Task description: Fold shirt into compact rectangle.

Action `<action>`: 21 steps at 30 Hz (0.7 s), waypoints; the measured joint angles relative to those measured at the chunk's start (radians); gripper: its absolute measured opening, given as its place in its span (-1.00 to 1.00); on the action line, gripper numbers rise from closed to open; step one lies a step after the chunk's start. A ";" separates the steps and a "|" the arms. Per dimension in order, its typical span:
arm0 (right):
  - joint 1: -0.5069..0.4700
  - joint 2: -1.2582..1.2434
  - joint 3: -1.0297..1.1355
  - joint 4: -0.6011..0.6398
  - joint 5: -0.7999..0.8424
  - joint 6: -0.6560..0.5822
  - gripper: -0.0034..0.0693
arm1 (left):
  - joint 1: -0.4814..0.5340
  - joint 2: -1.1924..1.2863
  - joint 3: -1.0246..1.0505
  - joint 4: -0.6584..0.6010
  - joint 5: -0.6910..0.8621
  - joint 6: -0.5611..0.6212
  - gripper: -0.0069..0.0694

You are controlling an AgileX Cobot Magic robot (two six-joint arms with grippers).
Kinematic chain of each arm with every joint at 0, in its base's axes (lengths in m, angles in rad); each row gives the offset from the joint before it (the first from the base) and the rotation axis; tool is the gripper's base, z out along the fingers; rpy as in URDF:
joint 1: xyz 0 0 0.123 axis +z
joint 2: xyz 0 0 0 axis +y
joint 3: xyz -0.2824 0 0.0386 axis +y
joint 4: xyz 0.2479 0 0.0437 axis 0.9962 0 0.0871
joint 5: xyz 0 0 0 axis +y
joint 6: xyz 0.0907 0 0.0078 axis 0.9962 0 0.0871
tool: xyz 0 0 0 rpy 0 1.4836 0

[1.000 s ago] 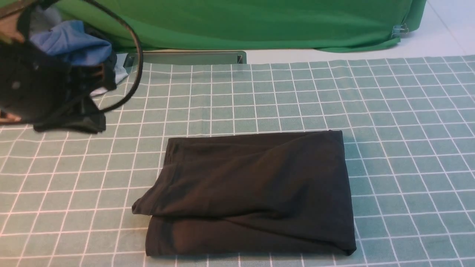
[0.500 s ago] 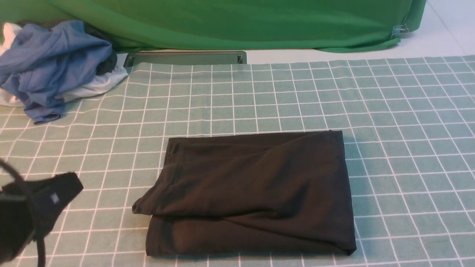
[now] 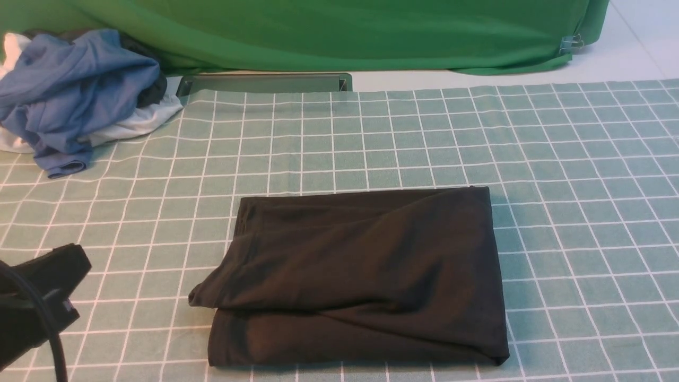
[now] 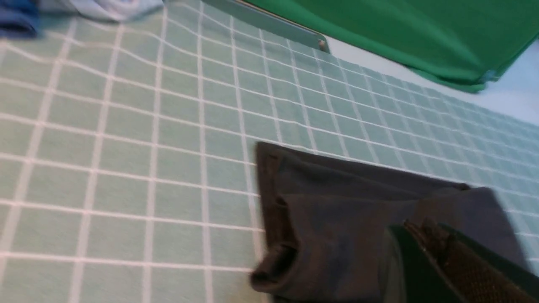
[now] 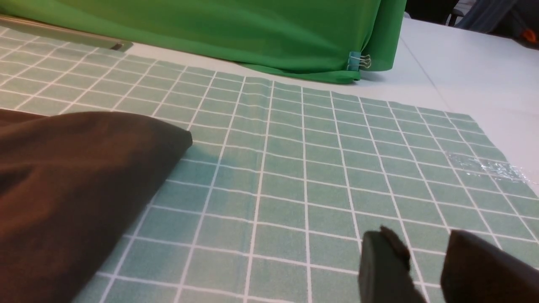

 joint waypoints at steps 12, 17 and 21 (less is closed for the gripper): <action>0.000 0.000 0.000 0.000 0.000 0.000 -0.25 | 0.000 -0.035 0.071 0.154 -0.072 -0.011 -0.78; 0.000 0.000 0.000 0.000 0.000 0.000 -0.25 | 0.002 -0.169 0.216 0.237 -0.265 -0.062 -0.78; 0.000 0.000 0.000 0.000 0.000 0.000 -0.25 | 0.039 -0.303 0.343 0.235 -0.367 -0.078 -0.78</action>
